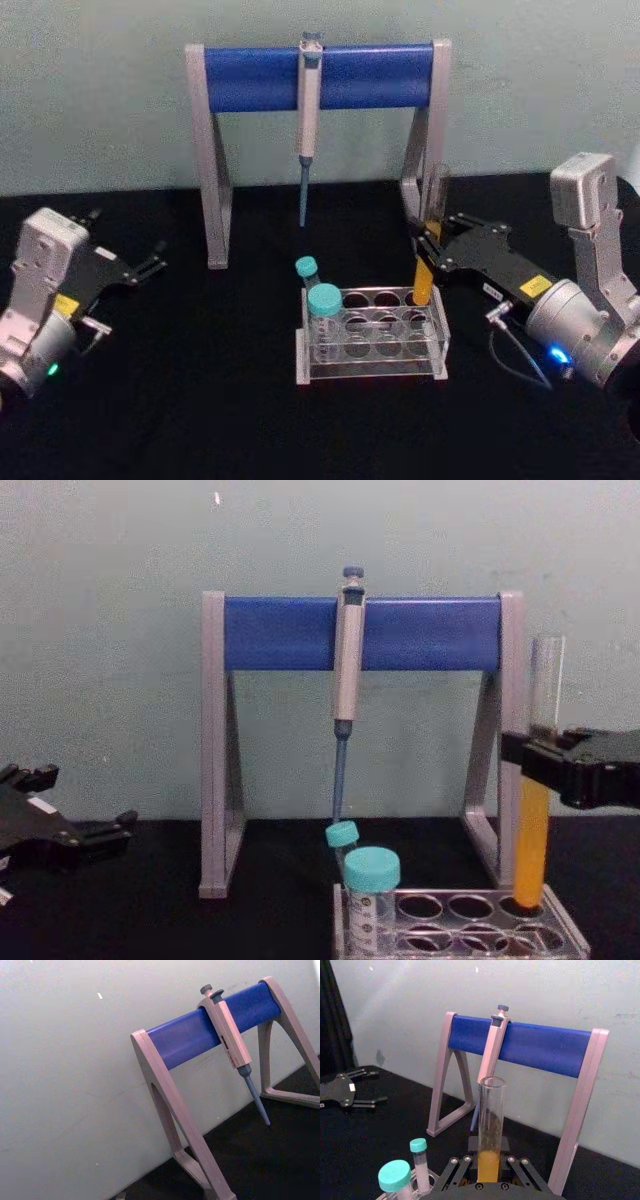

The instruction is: Pick up the test tube from the test tube rack, shake it, then place it back into the test tube rack.

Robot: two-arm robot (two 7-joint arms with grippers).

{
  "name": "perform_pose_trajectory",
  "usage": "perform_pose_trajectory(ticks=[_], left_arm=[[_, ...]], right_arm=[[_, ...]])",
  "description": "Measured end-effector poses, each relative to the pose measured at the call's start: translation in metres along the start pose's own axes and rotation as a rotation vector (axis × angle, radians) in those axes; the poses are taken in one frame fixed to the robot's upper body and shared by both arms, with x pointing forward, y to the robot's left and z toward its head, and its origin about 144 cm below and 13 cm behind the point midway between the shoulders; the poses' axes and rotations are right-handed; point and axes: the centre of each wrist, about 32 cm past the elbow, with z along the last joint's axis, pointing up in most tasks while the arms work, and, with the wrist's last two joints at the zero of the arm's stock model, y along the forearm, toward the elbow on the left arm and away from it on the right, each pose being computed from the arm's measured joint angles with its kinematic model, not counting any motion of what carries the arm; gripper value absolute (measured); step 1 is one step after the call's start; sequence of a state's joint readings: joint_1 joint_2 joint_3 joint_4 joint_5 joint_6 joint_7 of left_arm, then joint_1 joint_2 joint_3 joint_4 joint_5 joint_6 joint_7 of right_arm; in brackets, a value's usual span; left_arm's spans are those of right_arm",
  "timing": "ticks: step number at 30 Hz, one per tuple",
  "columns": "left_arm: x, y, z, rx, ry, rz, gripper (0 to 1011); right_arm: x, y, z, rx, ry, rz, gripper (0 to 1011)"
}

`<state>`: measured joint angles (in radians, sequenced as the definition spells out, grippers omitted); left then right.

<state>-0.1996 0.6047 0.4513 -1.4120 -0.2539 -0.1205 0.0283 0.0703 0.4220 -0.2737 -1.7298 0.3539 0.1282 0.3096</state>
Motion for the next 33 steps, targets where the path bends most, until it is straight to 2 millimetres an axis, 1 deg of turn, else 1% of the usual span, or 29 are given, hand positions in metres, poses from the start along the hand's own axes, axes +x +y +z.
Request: perform_pose_trajectory(ticks=[33], left_arm=[[0.000,0.000,0.000,0.000,0.000,0.000,1001]], right_arm=[[0.003,0.007,-0.015,-0.033,0.023,-0.022,232]])
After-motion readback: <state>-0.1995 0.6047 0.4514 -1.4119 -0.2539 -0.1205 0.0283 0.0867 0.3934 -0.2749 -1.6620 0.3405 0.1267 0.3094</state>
